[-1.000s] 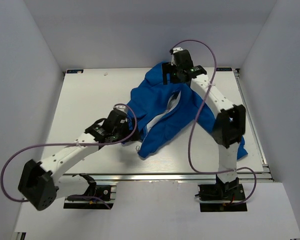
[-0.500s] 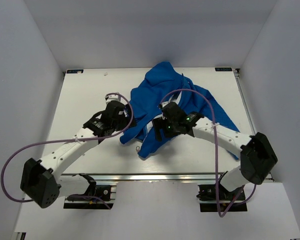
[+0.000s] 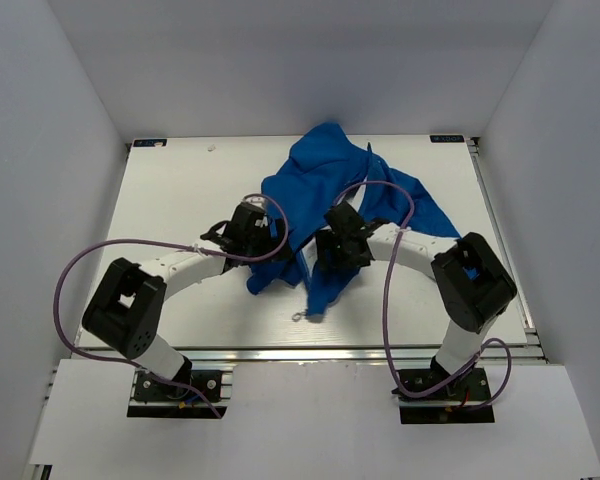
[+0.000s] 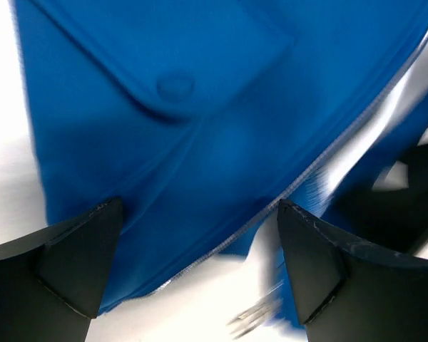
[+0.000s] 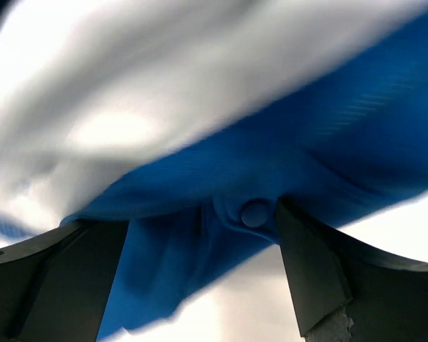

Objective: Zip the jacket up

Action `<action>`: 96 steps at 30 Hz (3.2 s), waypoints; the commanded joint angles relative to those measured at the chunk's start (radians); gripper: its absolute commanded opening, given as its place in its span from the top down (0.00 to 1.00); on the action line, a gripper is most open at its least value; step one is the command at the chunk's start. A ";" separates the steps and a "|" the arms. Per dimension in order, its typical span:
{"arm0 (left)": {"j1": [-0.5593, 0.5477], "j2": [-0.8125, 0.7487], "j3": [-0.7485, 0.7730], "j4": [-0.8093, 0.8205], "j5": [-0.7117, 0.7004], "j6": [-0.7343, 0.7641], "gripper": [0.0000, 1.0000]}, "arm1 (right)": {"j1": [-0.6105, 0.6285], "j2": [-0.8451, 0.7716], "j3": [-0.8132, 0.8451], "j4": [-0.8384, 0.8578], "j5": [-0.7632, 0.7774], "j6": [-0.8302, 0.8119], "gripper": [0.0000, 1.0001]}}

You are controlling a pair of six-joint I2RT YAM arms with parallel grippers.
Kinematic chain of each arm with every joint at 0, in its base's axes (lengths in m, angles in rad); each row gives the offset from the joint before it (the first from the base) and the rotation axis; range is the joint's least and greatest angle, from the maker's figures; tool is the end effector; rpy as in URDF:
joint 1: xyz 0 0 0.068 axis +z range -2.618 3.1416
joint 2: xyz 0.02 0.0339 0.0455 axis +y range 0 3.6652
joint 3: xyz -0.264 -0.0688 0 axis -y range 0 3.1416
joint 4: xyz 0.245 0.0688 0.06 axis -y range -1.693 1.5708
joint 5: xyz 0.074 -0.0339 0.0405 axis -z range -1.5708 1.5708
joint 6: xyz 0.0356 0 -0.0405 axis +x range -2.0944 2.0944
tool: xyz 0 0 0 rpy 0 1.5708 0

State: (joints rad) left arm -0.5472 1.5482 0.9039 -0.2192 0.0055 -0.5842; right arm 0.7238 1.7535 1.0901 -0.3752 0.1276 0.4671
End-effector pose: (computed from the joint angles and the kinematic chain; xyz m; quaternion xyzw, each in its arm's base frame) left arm 0.2708 -0.1652 0.1949 -0.0164 0.9380 -0.1878 0.2910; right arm 0.2678 0.2307 0.1753 -0.1066 0.9571 0.0963 0.2518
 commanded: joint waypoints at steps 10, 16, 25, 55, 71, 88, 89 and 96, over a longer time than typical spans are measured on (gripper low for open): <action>-0.229 -0.030 -0.117 0.103 0.333 0.034 0.02 | -0.270 0.006 -0.036 -0.056 0.238 -0.048 0.11; -0.240 -0.007 -0.036 0.139 0.445 0.052 0.02 | -0.308 -0.003 0.063 -0.033 0.135 -0.163 0.11; -0.240 -0.083 0.049 -0.022 0.257 0.090 0.02 | -0.307 -0.239 -0.159 -0.010 -0.080 -0.068 0.11; -0.243 -0.140 -0.103 -0.304 0.232 0.145 0.10 | -0.172 -0.516 -0.415 -0.217 -0.056 -0.113 0.27; -0.289 -0.051 -0.051 -0.296 0.252 0.141 0.22 | -0.112 -0.442 -0.410 -0.199 -0.055 -0.059 0.82; -0.324 0.009 -0.022 -0.255 0.226 0.126 0.40 | -0.110 -0.516 -0.499 -0.030 -0.186 -0.004 0.96; -0.327 0.010 -0.014 -0.255 0.219 0.126 0.39 | -0.110 -0.517 -0.506 -0.030 -0.187 -0.004 0.96; -0.330 0.050 0.043 -0.276 0.131 0.141 0.32 | -0.110 -0.534 -0.524 -0.010 -0.181 0.005 0.97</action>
State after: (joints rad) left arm -0.8722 1.5864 0.9123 -0.4965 0.1780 -0.4541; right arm 0.6090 1.2430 0.5762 -0.4225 -0.0410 0.4625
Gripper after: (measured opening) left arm 0.676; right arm 0.075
